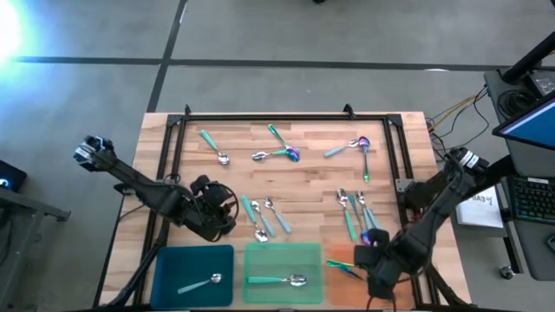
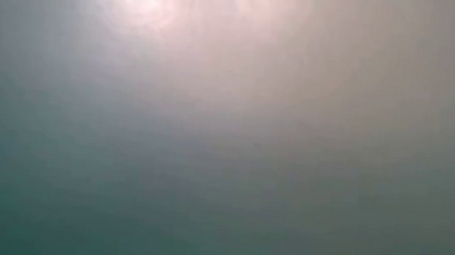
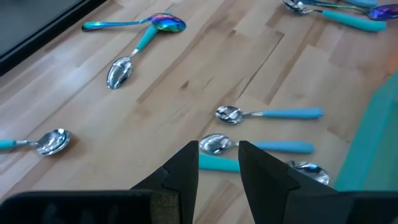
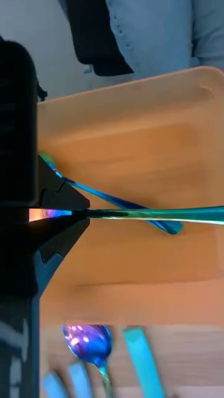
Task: Sort silverware by color (type)
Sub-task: Put the blue spoon into the orange bin, then put the light green spoon into the light green bin
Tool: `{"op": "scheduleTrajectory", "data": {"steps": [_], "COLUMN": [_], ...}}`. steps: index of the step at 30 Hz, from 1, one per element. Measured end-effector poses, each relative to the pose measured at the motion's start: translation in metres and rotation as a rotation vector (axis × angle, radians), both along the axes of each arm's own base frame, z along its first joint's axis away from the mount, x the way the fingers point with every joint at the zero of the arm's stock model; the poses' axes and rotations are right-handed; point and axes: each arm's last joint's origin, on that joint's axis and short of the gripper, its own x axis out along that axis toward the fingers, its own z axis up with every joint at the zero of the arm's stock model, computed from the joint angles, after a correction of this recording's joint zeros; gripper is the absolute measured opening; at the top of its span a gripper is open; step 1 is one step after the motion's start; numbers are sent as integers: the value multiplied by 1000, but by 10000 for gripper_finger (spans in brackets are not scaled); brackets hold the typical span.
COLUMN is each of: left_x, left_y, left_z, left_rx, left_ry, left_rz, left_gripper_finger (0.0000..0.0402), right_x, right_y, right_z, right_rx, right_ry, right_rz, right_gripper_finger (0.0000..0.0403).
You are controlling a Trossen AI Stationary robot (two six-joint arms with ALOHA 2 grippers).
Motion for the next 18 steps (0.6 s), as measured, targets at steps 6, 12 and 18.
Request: {"op": "scheduleTrajectory", "data": {"steps": [6,12,18], "left_x": [11,23,29], "left_y": [-7,-14,-19], "left_z": [7,12,10], "left_rx": [21,27,27], "left_ry": [4,38,102], "left_rz": [-31,-87,-120], "left_gripper_finger": [98,98,98], "right_x": [-4,-5,-4], "right_y": [5,3,3], "right_z": [-9,-15,-13], "right_rx": [-4,-17,-11], "right_ry": [13,28,31], "right_rz": [-3,-27,-41], "right_gripper_finger": [13,43,78]}}
